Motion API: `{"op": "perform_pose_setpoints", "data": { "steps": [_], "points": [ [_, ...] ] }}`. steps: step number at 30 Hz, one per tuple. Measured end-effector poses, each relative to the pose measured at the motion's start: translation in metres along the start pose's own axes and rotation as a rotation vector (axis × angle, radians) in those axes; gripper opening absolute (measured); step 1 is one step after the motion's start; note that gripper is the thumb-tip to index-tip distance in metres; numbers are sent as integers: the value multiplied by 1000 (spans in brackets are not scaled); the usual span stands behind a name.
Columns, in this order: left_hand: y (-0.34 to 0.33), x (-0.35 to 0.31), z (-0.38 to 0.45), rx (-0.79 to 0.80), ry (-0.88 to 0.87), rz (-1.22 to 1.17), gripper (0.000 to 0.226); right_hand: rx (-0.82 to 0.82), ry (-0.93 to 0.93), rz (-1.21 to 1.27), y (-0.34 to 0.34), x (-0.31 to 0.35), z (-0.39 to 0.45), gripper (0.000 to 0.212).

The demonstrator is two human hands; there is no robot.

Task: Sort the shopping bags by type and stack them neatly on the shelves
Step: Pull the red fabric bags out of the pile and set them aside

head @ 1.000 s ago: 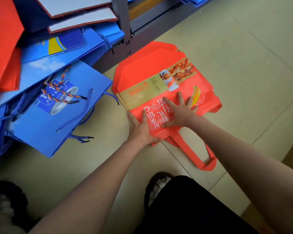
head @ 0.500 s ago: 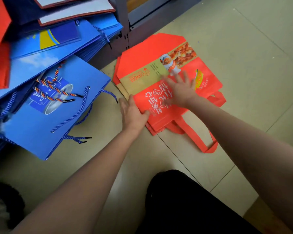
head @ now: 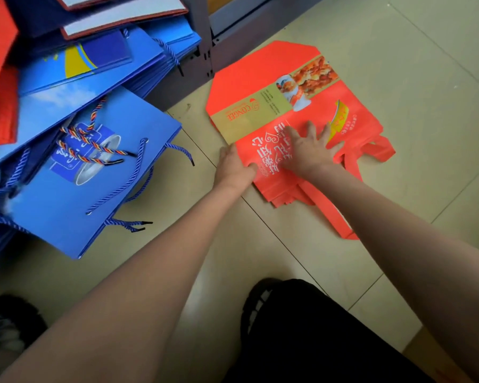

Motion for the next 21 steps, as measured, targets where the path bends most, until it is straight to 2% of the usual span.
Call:
{"op": "perform_pose_setpoints", "data": {
  "steps": [5, 9, 11, 13, 15, 18, 21],
  "points": [
    [63, -1, -42, -111, -173, 201, 52, 81, 33, -41, 8, 12, -12, 69],
    [136, -16, -99, -289, -480, 148, 41, 159, 385, 11, 39, 93, -37, 72],
    [184, -6, -122, -418, -519, 147, 38, 109, 491, 107, 64, 141, -55, 68],
    [232, 17, -139, -567, -485, 231, 38, 39, 554, 265, 88, 192, -73, 61],
    [271, 54, -143, -655, -338, 419, 43, 113, 557, 550, 92, 239, -92, 54],
    [305, 121, -134, -542, -67, 667, 53, 361, 467, 1016, 69, 300, -123, 48],
    [318, 163, -126, -378, -41, 701, 60, 472, 374, 1164, 32, 347, -138, 58]
  ]
}}
Point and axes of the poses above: each hand's wrist, its own z-axis towards the middle knuckle, its own y-axis out of the back of the hand, x = y × z, the point moved 10 cm from there along z, towards the middle knuckle, and after that the axes turned 9 degrees about z, right-handed, at the moved point
